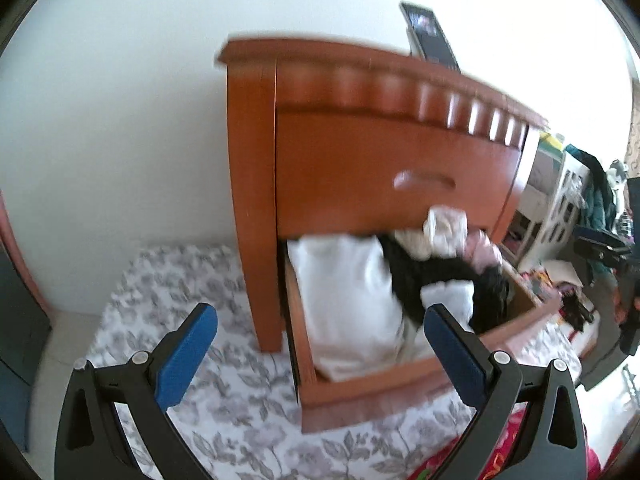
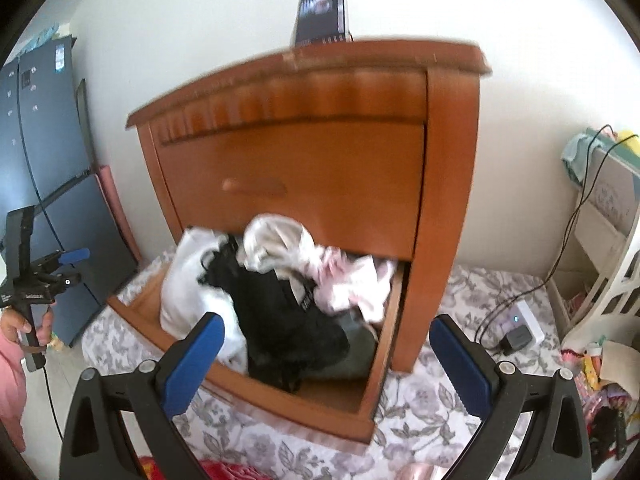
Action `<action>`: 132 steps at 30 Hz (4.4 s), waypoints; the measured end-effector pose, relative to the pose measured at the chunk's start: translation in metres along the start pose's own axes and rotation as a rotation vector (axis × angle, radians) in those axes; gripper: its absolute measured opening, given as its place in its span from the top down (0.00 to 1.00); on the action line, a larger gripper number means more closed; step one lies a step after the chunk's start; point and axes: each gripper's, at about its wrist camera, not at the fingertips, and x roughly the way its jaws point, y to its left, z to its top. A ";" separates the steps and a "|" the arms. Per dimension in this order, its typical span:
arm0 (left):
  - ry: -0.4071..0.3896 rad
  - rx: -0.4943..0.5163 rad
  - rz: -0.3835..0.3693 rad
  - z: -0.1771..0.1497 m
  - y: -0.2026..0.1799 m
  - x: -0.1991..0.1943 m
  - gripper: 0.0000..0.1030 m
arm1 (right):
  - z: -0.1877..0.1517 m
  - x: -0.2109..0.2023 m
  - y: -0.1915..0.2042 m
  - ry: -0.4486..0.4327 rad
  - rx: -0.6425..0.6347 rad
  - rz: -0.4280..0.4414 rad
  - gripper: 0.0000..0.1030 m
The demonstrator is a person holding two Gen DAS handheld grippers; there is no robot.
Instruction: Take underwear out of drawer
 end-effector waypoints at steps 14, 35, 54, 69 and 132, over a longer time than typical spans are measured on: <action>0.111 -0.160 0.059 0.014 -0.010 0.031 0.00 | 0.012 0.033 0.055 0.084 0.033 0.046 0.00; 0.172 -0.182 -0.006 -0.003 -0.029 0.070 0.00 | -0.014 0.108 0.114 0.228 -0.042 0.078 0.22; 0.157 -0.292 0.031 0.000 -0.024 0.066 0.00 | -0.019 0.138 0.104 0.266 0.014 0.080 0.47; 0.159 -0.369 0.151 0.013 -0.048 0.075 0.00 | -0.035 0.144 0.093 0.209 0.051 0.195 0.56; 0.080 -0.434 -0.135 0.051 -0.098 0.180 0.97 | 0.016 -0.001 -0.081 -0.264 0.450 -0.137 0.63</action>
